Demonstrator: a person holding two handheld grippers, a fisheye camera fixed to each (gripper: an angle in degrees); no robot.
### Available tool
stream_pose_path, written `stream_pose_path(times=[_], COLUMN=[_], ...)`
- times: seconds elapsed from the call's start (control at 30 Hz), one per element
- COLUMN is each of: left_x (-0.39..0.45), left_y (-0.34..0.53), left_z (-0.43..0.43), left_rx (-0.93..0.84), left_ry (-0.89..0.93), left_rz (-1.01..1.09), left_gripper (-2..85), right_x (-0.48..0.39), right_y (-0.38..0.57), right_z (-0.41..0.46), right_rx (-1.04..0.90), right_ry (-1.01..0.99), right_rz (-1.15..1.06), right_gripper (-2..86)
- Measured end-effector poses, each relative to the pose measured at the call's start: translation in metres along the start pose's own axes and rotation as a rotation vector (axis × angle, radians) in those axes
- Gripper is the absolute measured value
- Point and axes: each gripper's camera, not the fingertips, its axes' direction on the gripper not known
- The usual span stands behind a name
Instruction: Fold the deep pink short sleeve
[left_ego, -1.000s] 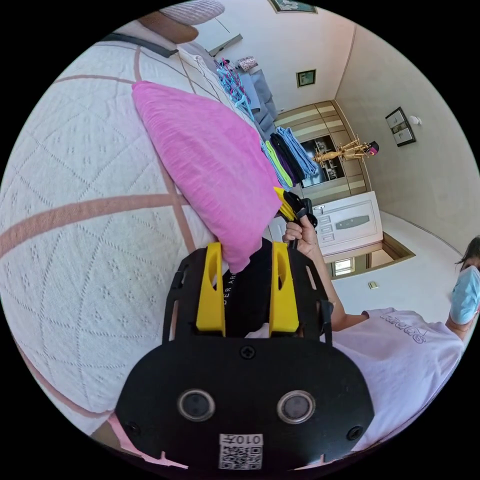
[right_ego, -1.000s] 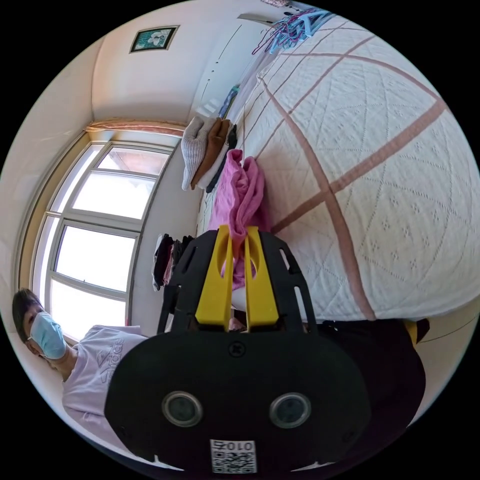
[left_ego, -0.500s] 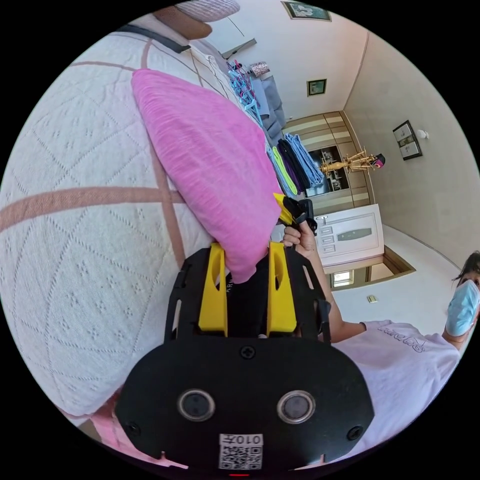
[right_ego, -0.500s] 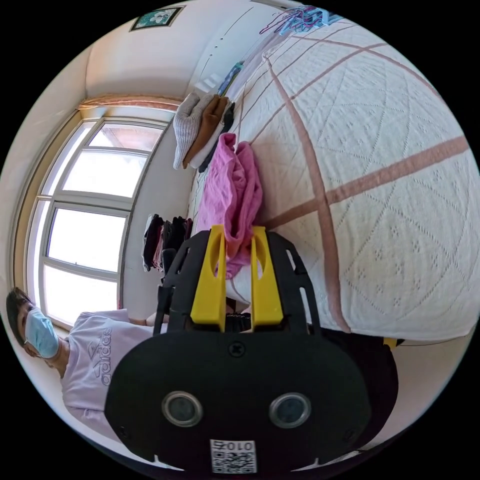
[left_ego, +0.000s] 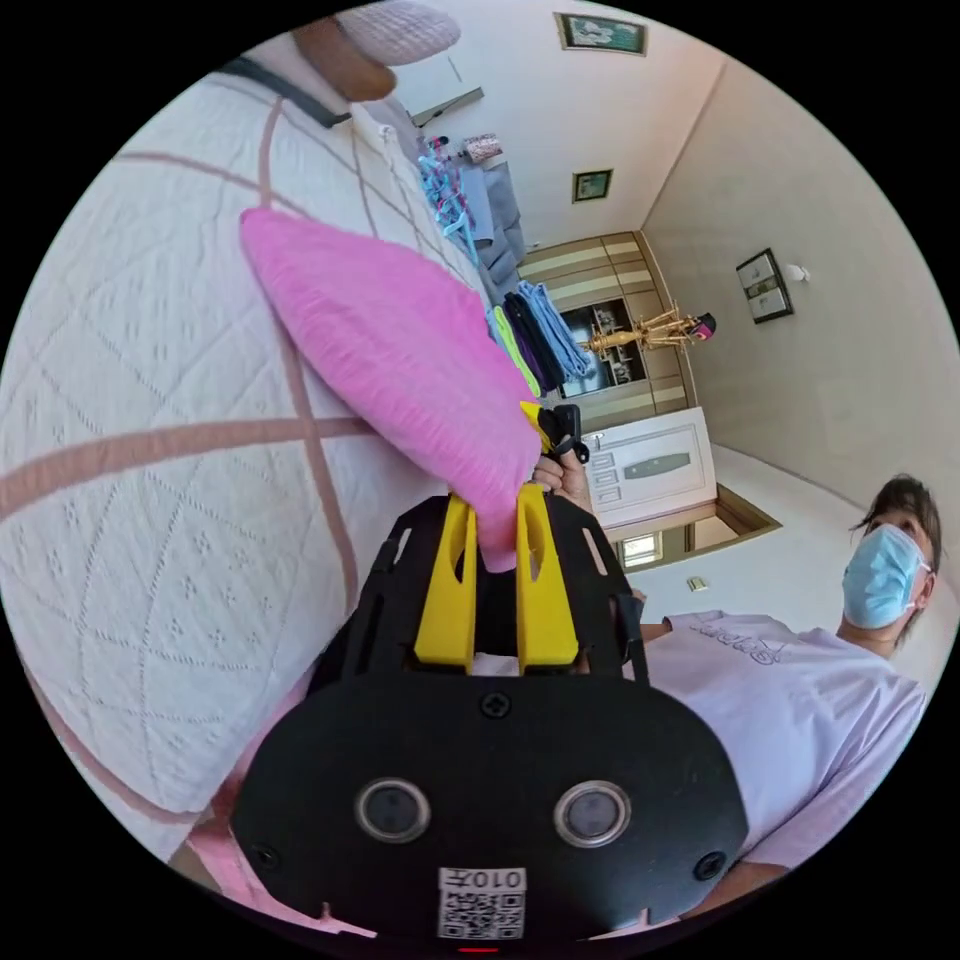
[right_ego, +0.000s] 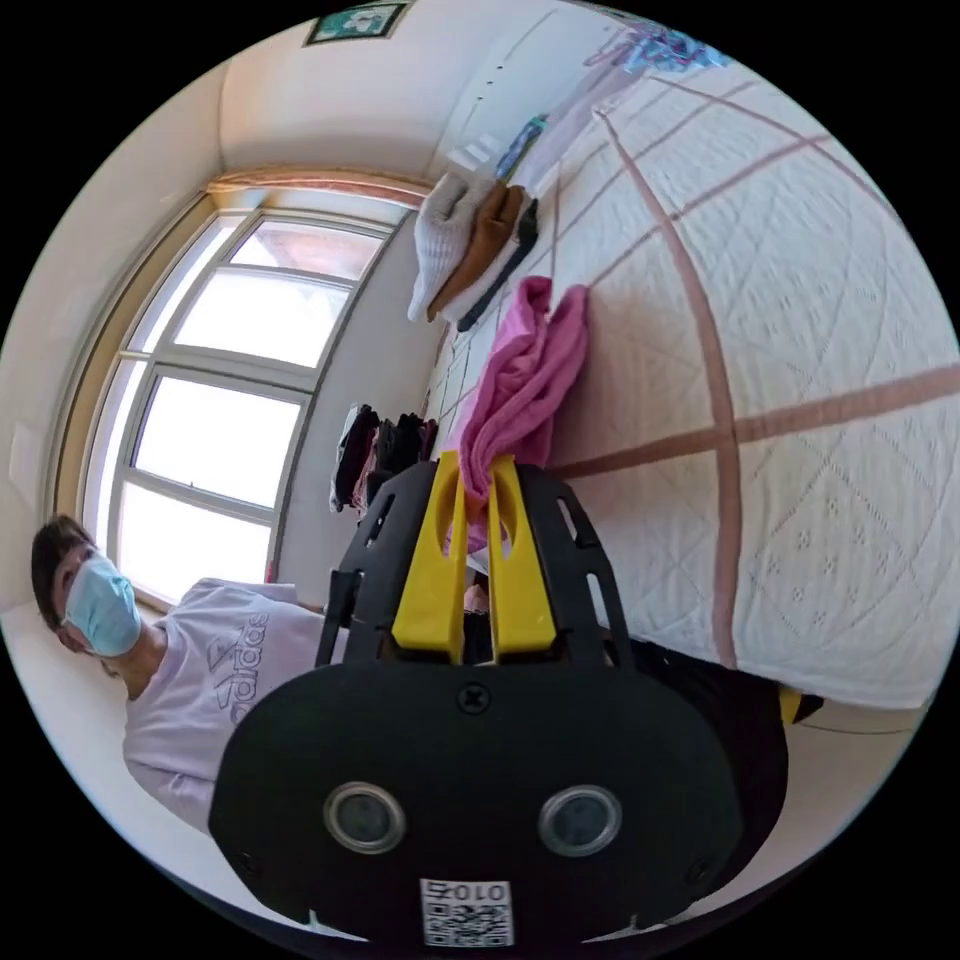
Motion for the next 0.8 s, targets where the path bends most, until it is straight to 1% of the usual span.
stream_pose_path(times=[0.07,0.13,0.3,0.4,0.43,0.47,0.5,0.53,0.57,0.6,0.63,0.67,0.7,0.73,0.77,0.8], left_x=[0.016,0.037,0.088,0.081,0.070,0.064,0.053,0.051,0.055,0.069,0.089,0.099,0.110,0.106,0.099,0.080], left_y=[-0.008,-0.024,-0.079,-0.137,-0.169,-0.187,-0.227,-0.268,-0.288,-0.328,-0.365,-0.382,-0.414,-0.445,-0.459,-0.484], left_z=[0.004,0.007,0.012,0.038,0.053,0.061,0.074,0.084,0.087,0.093,0.099,0.104,0.118,0.137,0.147,0.170], left_rx=[-0.026,-0.008,-0.002,-0.055,-0.083,-0.092,-0.104,-0.082,-0.068,-0.043,-0.020,-0.009,0.004,0.008,0.012,0.010], left_ry=[-0.023,-0.005,0.048,0.099,0.096,0.090,0.090,0.073,0.054,0.004,-0.085,-0.148,-0.256,-0.321,-0.345,-0.401], left_rz=[0.055,0.124,0.316,0.342,0.334,0.326,0.311,0.315,0.329,0.373,0.438,0.470,0.494,0.472,0.449,0.397], left_gripper=[9.8,9.6,9.2,9.1,9.1,9.1,9.1,9.0,8.9,8.9,8.9,8.9,8.8,8.7,8.7,8.5], right_x=[-0.013,-0.025,-0.085,-0.097,-0.089,-0.075,-0.067,-0.060,-0.063,-0.067,-0.076,-0.079,-0.076,-0.064,-0.040,-0.025], right_y=[0.005,0.008,-0.009,-0.047,-0.073,-0.104,-0.120,-0.154,-0.190,-0.208,-0.242,-0.275,-0.292,-0.325,-0.357,-0.372], right_z=[-0.003,-0.008,-0.037,-0.048,-0.049,-0.050,-0.051,-0.056,-0.064,-0.068,-0.076,-0.081,-0.082,-0.082,-0.078,-0.075], right_rx=[-0.007,0.025,0.104,0.092,0.066,0.038,0.036,0.049,0.068,0.083,0.121,0.152,0.164,0.184,0.195,0.195], right_ry=[0.011,-0.001,-0.030,0.034,0.076,0.088,0.086,0.083,0.094,0.111,0.167,0.224,0.241,0.259,0.264,0.265], right_rz=[0.003,-0.004,-0.146,-0.167,-0.145,-0.115,-0.096,-0.093,-0.140,-0.171,-0.239,-0.292,-0.310,-0.329,-0.318,-0.306], right_gripper=[5.1,5.1,5.1,5.1,5.1,5.1,5.1,5.1,5.1,5.1,5.1,5.1,5.1,5.1,5.1,5.1])
